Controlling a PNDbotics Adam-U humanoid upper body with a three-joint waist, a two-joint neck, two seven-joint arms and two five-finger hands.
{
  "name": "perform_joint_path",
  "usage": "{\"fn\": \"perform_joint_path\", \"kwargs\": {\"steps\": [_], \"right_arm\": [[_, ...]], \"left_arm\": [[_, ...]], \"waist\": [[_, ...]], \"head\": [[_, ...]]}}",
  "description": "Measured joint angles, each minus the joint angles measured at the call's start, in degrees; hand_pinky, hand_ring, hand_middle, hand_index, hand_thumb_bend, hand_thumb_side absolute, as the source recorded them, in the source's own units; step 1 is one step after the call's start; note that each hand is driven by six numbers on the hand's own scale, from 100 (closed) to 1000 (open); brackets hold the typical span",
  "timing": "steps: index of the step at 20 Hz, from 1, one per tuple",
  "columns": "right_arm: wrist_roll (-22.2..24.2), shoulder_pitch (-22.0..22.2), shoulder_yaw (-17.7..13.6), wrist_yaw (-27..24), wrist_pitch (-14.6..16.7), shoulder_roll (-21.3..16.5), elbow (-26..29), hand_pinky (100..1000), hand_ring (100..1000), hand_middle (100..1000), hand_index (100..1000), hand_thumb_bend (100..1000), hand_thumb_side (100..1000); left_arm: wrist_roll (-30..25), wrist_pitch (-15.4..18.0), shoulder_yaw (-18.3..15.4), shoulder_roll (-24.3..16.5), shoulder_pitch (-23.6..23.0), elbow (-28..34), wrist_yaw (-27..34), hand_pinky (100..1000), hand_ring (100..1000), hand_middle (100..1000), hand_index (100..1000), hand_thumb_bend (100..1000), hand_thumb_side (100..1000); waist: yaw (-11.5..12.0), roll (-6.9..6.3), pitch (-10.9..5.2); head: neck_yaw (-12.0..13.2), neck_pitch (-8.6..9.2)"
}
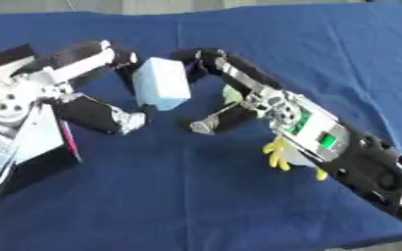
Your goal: Pick up the objects with one hand, pass them to the other hand, and then place them into the box on the other side of the table.
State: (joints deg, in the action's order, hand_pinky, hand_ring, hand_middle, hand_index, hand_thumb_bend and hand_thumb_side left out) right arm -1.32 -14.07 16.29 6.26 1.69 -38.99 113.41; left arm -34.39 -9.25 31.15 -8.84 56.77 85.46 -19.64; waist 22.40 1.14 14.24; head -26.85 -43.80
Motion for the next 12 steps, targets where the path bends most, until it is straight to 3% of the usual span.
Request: {"fn": "perform_joint_path", "kwargs": {"steps": [5, 12], "right_arm": [[-0.40, 0.43, 0.05, -0.01, 0.65, -0.09, 0.00, 722, 662, 742, 891, 503, 107], [0.29, 0.50, 0.34, 0.32, 2.14, -0.18, 0.00, 740, 680, 754, 889, 487, 116]], "left_arm": [[0.32, -1.27, -0.97, -1.93, -0.36, 2.39, 2.37, 1000, 618, 481, 464, 100, 267], [2.19, -2.37, -2.94, -7.77, -0.28, 4.02, 5.08, 1000, 621, 486, 469, 100, 262]], "waist": [[-0.25, -0.14, -0.01], [-0.35, -0.54, -0.01]], "head": [[0.55, 0.00], [1.76, 0.00]]}}
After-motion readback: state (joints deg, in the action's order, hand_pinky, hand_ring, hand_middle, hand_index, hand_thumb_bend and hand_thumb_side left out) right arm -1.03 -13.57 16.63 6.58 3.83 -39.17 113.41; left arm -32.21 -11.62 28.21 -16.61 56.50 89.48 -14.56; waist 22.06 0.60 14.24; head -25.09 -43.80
